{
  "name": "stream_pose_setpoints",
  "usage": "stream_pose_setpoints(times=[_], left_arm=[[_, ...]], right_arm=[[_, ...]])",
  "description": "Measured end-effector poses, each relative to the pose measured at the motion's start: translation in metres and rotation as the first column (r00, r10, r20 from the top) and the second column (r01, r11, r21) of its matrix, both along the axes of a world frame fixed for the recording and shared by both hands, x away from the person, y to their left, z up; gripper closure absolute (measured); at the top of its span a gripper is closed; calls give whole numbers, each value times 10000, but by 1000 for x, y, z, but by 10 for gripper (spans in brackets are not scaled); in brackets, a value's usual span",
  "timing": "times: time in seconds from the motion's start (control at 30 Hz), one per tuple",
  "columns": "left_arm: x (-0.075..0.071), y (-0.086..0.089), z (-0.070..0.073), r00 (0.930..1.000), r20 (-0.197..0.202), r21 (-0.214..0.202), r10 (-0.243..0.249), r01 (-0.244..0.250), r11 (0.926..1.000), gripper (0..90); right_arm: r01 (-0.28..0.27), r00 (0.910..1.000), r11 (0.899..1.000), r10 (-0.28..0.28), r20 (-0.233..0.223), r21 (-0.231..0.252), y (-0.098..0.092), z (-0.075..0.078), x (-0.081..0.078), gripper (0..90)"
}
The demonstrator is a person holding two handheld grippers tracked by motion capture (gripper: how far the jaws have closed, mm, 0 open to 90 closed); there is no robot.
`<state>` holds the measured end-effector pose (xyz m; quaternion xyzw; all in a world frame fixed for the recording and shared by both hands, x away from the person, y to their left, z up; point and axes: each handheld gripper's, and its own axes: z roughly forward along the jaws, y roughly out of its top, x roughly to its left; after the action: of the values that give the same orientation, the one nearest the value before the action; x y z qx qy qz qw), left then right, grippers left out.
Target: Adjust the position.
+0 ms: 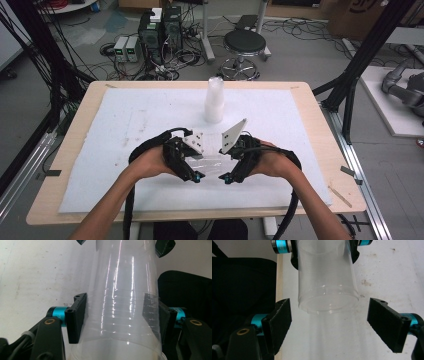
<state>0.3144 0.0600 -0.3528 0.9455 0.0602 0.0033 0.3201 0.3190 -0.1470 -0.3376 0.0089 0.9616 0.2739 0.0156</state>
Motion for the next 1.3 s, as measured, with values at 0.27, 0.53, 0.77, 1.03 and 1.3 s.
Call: stream_pose_setpoints(times=[0.27, 0.53, 0.77, 1.03, 1.3], left_arm=[[0, -2, 0, 10000, 25, -15, -51, 52, 10000, 372], [1, -3, -1, 9999, 50, -40, -120, 120, 9999, 372], [1, -2, -4, 9999, 12, -124, -134, 134, 9998, 364], [3, 1, -7, 9997, 217, -497, 77, -66, 9987, 71], [1, 14, -9, 9996, 146, -1445, 226, -202, 9893, 71]], right_arm=[[-230, 9997, 9997, 230, -34, -84, 7, 3, 0, 265], [-353, 9994, 9992, 352, -66, -198, 9, 2, 0, 345], [-405, 9992, 9987, 403, -64, -319, 11, 2, 0, 428], [-286, 9995, 9988, 281, -125, -409, 10, 0, 1, 431], [-185, 9997, 9993, 180, -166, -326, 6, 1, 2, 431]])
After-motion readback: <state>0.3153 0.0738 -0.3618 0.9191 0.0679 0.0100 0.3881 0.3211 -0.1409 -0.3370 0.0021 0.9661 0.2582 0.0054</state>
